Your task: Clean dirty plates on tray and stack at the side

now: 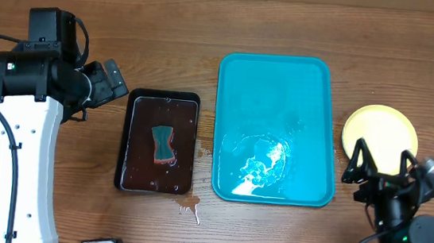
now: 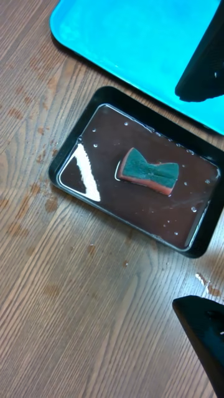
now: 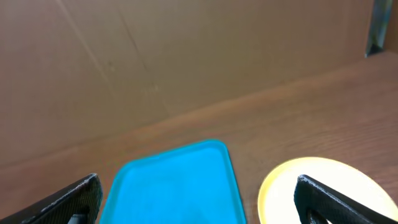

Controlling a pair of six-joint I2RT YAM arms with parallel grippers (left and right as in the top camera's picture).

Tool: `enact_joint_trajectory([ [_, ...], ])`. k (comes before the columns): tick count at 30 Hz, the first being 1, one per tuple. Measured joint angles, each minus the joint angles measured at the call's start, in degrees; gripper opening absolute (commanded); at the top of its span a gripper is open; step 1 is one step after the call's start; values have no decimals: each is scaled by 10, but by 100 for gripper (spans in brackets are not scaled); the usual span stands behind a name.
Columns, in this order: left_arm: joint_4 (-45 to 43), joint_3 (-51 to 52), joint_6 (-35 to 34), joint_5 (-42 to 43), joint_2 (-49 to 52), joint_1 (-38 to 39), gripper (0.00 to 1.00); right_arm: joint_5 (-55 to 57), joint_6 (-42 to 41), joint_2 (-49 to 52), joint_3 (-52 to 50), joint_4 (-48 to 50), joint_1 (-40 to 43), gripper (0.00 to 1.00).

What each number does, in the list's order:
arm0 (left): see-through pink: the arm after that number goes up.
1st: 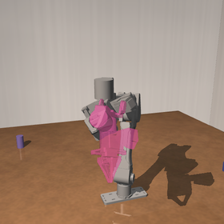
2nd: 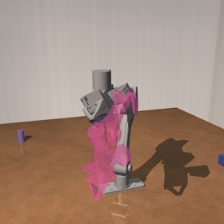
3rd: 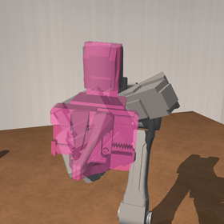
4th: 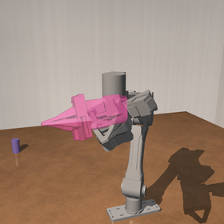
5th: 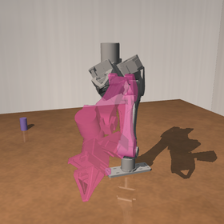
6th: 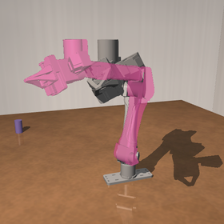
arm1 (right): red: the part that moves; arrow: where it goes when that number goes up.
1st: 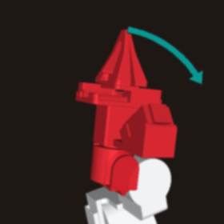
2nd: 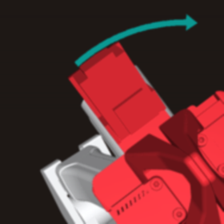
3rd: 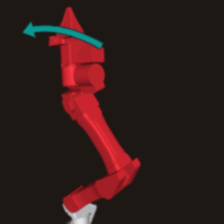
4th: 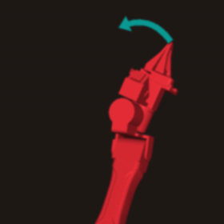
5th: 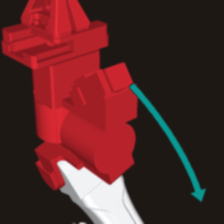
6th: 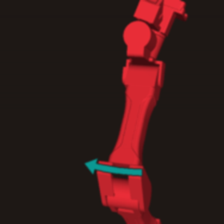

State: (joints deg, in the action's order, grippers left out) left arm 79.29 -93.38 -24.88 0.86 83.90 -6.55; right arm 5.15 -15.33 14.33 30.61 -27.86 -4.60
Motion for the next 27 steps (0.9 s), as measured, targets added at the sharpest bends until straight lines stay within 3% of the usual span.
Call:
enact_joint_trajectory([
  [7,0,0,0,0,0,0,100,-2,2,-131,-167,117,0,100],
  [14,0,0,0,0,0,0,100,-2,2,-136,-273,264,0,100],
  [27,0,0,0,0,0,0,100,11,2,-136,-296,236,0,100],
])
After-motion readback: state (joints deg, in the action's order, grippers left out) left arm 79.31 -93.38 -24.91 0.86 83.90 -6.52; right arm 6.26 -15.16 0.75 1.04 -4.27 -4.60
